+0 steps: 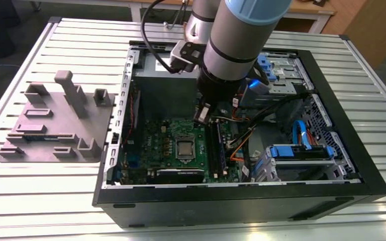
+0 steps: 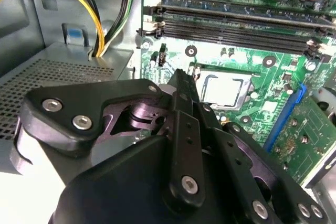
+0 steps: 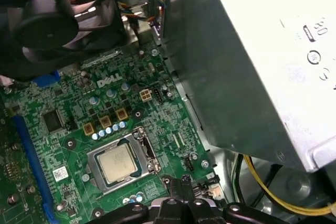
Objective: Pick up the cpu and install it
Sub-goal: 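Install the first cpu locking lever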
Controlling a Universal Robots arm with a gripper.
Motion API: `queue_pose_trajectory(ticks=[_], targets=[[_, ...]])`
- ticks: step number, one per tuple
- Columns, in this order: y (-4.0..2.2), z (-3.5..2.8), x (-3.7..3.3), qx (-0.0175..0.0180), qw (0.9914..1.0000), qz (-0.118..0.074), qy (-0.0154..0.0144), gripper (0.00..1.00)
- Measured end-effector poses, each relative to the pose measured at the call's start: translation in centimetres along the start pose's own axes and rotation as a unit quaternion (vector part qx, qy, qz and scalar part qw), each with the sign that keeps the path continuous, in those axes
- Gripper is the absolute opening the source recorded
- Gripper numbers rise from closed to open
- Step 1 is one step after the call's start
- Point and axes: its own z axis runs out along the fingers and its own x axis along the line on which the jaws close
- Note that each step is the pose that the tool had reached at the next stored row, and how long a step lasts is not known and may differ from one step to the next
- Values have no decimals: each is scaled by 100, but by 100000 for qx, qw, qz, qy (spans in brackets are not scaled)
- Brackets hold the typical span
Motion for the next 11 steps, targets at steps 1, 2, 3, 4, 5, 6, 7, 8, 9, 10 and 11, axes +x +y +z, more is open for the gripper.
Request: queue_pose_trajectory(ticks=[1,2,3,4,5,6,7,8,9,10,11], targets=[[0,2,1,-42,99997,-779,100,10],[0,2,1,-45,99989,-1454,176,10],[-1,3,3,-2,99982,-1899,202,10],[-3,4,7,45,99975,-2210,210,10],[-5,4,11,73,99974,-2270,203,10],[-6,5,12,96,99973,-2305,204,10],[-6,8,12,104,99970,-2430,241,10],[-6,10,13,100,99960,-2806,338,10],[-7,14,14,67,99941,-3395,422,10],[-8,18,14,25,99917,-4030,508,10],[-8,21,14,-9,99893,-4587,579,10]])
